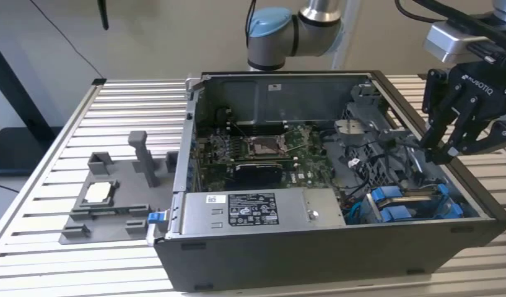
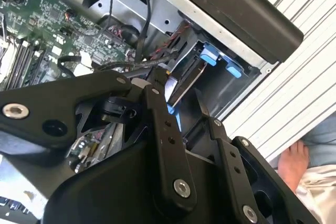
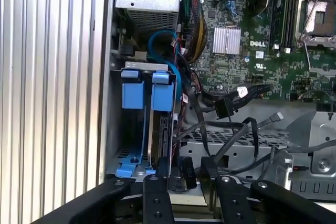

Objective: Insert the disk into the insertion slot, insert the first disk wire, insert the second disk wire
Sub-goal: 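Insert the first disk wire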

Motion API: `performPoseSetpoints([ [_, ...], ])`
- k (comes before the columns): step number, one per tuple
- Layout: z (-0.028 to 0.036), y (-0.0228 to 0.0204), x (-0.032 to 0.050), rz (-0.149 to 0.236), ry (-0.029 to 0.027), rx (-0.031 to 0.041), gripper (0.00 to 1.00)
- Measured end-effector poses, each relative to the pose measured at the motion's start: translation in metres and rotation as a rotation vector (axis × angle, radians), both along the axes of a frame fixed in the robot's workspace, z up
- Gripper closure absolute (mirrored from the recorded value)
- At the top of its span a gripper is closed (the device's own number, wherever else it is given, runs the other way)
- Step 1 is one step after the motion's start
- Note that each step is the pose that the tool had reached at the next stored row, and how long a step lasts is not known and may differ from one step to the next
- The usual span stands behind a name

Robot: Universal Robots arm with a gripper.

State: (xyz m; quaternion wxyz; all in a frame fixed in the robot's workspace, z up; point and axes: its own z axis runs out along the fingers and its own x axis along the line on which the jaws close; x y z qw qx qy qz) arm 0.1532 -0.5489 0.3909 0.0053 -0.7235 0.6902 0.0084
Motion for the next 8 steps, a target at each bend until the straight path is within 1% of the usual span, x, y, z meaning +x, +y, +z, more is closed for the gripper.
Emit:
performPoseSetpoints([
  [6,0.0000,0.0000,-0.0001,0.000,-0.0005,-0.0030,0.62],
  [7,0.0000,0.0000,-0.0001,0.000,-0.0006,-0.0033,0.64],
  [8,0.0000,0.0000,-0.0001,0.000,-0.0007,-0.0038,0.70],
])
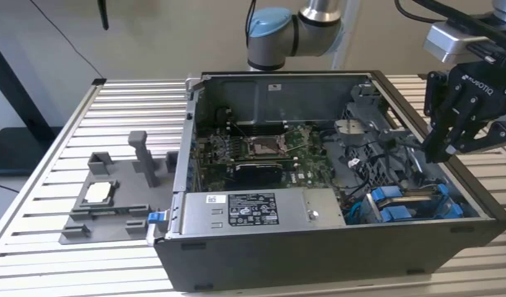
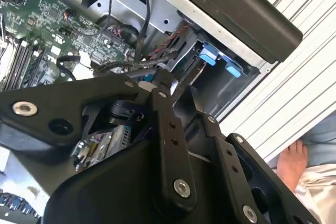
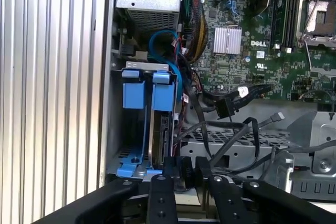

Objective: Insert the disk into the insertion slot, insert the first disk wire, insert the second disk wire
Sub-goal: 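Insert the first disk wire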

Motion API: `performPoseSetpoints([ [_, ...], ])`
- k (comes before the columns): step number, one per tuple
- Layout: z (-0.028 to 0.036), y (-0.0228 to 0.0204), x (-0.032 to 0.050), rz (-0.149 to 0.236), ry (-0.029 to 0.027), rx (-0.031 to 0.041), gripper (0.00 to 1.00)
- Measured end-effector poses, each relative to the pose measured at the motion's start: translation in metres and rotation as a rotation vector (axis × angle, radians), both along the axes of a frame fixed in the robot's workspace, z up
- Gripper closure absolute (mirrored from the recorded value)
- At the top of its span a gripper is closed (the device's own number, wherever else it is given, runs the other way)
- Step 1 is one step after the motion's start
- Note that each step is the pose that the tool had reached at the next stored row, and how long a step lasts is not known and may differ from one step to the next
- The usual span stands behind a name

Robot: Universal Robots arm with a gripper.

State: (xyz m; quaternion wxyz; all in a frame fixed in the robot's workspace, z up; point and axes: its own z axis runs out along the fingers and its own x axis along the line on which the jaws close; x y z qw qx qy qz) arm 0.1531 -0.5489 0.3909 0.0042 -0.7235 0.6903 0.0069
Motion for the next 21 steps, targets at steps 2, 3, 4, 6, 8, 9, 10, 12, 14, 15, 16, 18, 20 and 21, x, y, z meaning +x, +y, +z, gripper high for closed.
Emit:
performPoseSetpoints([
  [2,0.0000,0.0000,0.0000,0.000,-0.0002,-0.0009,0.76],
  [3,0.0000,0.0000,0.0000,0.000,-0.0002,-0.0014,0.80],
  [4,0.0000,0.0000,0.0000,0.000,-0.0003,-0.0018,0.80],
  [6,0.0000,0.0000,0.0000,0.000,-0.0004,-0.0027,0.80],
  [8,0.0000,0.0000,0.0000,0.000,-0.0006,-0.0036,0.80],
  [9,0.0000,0.0000,0.0000,0.000,-0.0007,-0.0040,0.80],
  [10,0.0000,0.0000,0.0000,0.000,-0.0008,-0.0044,0.80],
  [12,0.0000,0.0000,0.0000,0.000,-0.0009,-0.0054,0.80],
  [14,0.0000,0.0000,0.0000,0.000,-0.0010,-0.0059,0.80],
  [15,0.0001,-0.0005,0.0000,0.000,0.0002,-0.0056,0.80],
  [16,0.0000,-0.0005,0.0000,-0.001,0.0024,-0.0055,0.80],
  [18,-0.0005,-0.0007,0.0001,-0.009,0.0077,-0.0053,0.80],
  [20,-0.0015,-0.0009,0.0002,-0.015,0.0169,-0.0055,0.80],
  [21,-0.0020,-0.0012,0.0002,-0.015,0.0242,-0.0055,0.80],
])
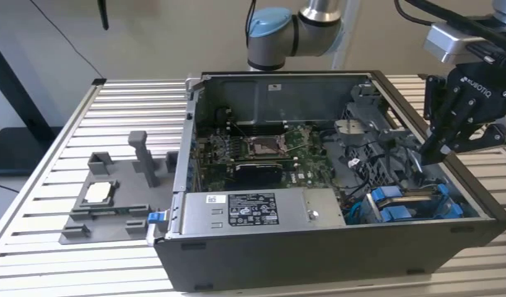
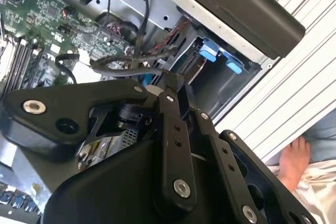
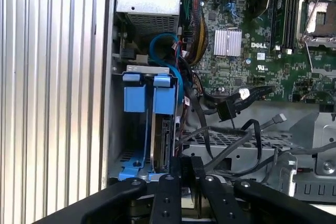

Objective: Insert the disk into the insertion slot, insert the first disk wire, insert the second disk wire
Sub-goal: 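Insert the first disk wire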

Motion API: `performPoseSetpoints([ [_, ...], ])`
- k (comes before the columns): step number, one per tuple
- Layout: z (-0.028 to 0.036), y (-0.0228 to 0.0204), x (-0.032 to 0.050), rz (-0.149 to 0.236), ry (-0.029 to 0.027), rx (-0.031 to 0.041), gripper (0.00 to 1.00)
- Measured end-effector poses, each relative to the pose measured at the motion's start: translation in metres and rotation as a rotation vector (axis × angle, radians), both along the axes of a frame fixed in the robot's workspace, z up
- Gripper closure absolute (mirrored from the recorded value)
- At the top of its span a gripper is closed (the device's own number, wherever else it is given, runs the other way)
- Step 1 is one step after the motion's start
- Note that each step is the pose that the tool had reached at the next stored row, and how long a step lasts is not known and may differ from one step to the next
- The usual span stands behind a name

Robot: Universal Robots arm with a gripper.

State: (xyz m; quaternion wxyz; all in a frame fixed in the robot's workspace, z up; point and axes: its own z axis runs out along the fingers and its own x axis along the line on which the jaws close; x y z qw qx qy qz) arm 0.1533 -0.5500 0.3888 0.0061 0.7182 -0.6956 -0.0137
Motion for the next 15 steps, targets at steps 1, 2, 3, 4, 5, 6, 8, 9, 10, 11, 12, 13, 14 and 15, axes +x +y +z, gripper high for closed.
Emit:
performPoseSetpoints([
  [1,-0.0002,-0.0004,0.0000,0.000,0.0100,-0.0001,0.80],
  [2,-0.0004,-0.0012,0.0000,-0.001,0.0241,0.0000,0.80],
  [3,-0.0005,-0.0022,0.0000,-0.001,0.0378,0.0000,0.80],
  [4,-0.0008,-0.0032,0.0000,-0.001,0.0484,0.0000,0.80],
  [5,-0.0011,-0.0042,0.0001,-0.002,0.0569,-0.0001,0.80],
  [6,-0.0018,-0.0056,0.0002,-0.002,0.0624,0.0000,0.80],
  [8,-0.0033,-0.0081,0.0006,-0.003,0.0696,0.0001,0.80],
  [9,-0.0043,-0.0094,0.0009,-0.003,0.0717,0.0001,0.80],
  [10,-0.0055,-0.0110,0.0014,-0.004,0.0736,0.0001,0.80],
  [11,-0.0068,-0.0127,0.0021,-0.004,0.0751,0.0002,0.80],
  [12,-0.0079,-0.0141,0.0034,-0.004,0.0767,0.0003,0.80],
  [13,-0.0092,-0.0152,0.0055,-0.004,0.0786,0.0005,0.80],
  [14,-0.0104,-0.0157,0.0080,-0.004,0.0805,0.0006,0.80],
  [15,-0.0116,-0.0160,0.0107,-0.004,0.0822,0.0007,0.80],
])
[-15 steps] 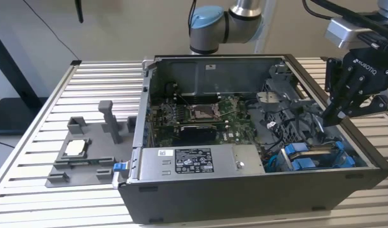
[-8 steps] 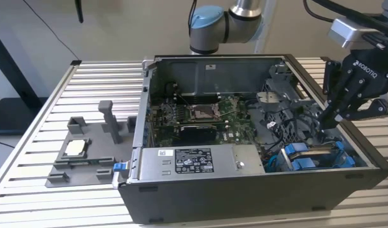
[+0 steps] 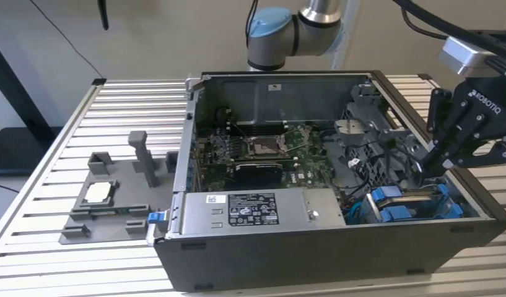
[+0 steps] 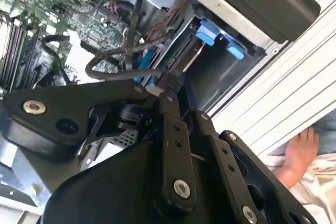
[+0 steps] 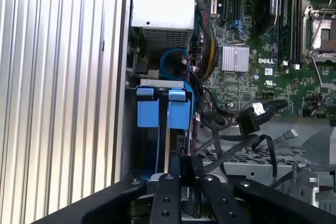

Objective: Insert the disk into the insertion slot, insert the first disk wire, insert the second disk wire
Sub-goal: 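Insert the first disk wire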

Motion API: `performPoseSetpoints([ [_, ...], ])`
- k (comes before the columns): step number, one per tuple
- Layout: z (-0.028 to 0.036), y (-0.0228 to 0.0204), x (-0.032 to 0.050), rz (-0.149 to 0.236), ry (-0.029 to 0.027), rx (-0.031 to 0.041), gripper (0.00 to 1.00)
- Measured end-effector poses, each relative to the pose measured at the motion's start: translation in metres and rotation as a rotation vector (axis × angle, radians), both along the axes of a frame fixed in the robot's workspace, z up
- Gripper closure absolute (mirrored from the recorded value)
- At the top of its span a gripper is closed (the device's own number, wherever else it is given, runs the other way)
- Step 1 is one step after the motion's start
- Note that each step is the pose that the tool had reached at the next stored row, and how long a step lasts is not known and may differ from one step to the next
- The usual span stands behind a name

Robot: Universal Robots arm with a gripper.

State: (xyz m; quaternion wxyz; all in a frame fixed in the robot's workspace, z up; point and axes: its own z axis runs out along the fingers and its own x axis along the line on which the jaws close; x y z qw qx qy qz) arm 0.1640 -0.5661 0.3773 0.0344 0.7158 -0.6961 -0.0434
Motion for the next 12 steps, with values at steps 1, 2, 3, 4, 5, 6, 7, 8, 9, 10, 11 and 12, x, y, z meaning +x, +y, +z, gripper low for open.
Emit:
performPoseSetpoints([
  [1,-0.0013,-0.0002,0.0029,0.000,0.0016,0.0001,0.80],
  [2,-0.0025,-0.0003,0.0057,0.000,0.0035,0.0002,0.80],
  [3,-0.0035,-0.0004,0.0080,0.000,0.0059,0.0004,0.80],
  [4,-0.0044,-0.0006,0.0099,0.000,0.0093,0.0007,0.80],
  [5,-0.0054,-0.0009,0.0116,0.000,0.0140,0.0008,0.80],
  [6,-0.0063,-0.0011,0.0132,0.000,0.0183,0.0010,0.80],
  [7,-0.0072,-0.0013,0.0150,0.000,0.0223,0.0013,0.80],
  [8,-0.0082,-0.0014,0.0167,0.000,0.0257,0.0016,0.80],
  [9,-0.0091,-0.0015,0.0183,0.000,0.0293,0.0021,0.80],
  [10,-0.0097,-0.0015,0.0194,0.000,0.0339,0.0028,0.80],
  [11,-0.0103,-0.0016,0.0201,0.000,0.0423,0.0032,0.80],
  [12,-0.0112,-0.0016,0.0204,0.000,0.0473,0.0035,0.80],
])
